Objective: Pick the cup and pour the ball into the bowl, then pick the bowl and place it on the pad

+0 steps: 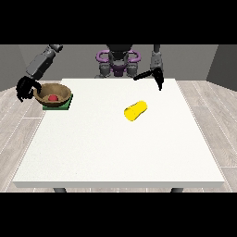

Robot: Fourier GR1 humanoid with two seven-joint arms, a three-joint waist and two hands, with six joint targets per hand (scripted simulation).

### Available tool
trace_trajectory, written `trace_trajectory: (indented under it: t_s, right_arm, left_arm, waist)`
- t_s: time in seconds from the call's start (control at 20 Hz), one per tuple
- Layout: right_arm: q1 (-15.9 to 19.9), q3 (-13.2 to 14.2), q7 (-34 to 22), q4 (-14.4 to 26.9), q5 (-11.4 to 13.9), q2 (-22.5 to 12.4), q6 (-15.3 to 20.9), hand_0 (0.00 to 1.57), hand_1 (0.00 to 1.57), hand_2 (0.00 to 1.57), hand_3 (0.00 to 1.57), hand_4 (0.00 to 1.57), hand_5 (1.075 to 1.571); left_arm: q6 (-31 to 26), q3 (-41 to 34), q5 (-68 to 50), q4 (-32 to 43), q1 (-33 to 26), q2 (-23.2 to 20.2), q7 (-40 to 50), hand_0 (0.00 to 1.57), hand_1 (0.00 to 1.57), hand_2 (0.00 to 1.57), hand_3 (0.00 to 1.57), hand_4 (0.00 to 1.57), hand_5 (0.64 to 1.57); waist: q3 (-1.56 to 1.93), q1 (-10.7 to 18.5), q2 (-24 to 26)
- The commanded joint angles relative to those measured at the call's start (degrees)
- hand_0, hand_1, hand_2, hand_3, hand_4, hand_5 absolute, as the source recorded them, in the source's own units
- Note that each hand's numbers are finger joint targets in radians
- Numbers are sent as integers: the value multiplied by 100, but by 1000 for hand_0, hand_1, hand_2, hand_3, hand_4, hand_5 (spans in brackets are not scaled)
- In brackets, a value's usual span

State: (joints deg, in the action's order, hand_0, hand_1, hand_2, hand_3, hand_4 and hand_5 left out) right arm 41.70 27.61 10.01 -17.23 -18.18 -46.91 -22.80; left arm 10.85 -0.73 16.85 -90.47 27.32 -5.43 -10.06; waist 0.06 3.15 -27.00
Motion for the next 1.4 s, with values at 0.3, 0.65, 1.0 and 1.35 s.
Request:
trace_trajectory:
  t_s: [0.3, 0.65, 1.0, 1.35]
  right_arm:
    - [-297, -387, 319, -33, 417, 175, 103, 1571, 1571, 1571, 1114, 686, 1565]
    - [-227, -437, 8, 26, 654, -623, 568, 359, 359, 512, 616, 0, 1506]
    - [-353, -453, 107, 90, 700, -577, 522, 0, 0, 376, 158, 0, 1488]
    - [63, -354, -588, -14, 526, -1140, -175, 0, 0, 269, 257, 0, 1501]
  left_arm:
    - [-343, -97, -215, -329, -44, -216, 285, 0, 0, 0, 0, 0, 1565]
    - [-109, -137, -127, -577, -53, -100, 402, 0, 0, 0, 0, 0, 1565]
    - [-286, -233, -299, -764, -395, -213, 309, 0, 0, 0, 0, 0, 1567]
    - [-72, 30, -68, -598, -591, 94, 429, 0, 0, 0, 0, 0, 1569]
  waist:
    - [6, 86, -3]
    - [2, -45, -92]
    - [0, -109, 39]
    - [-6, -255, 528]
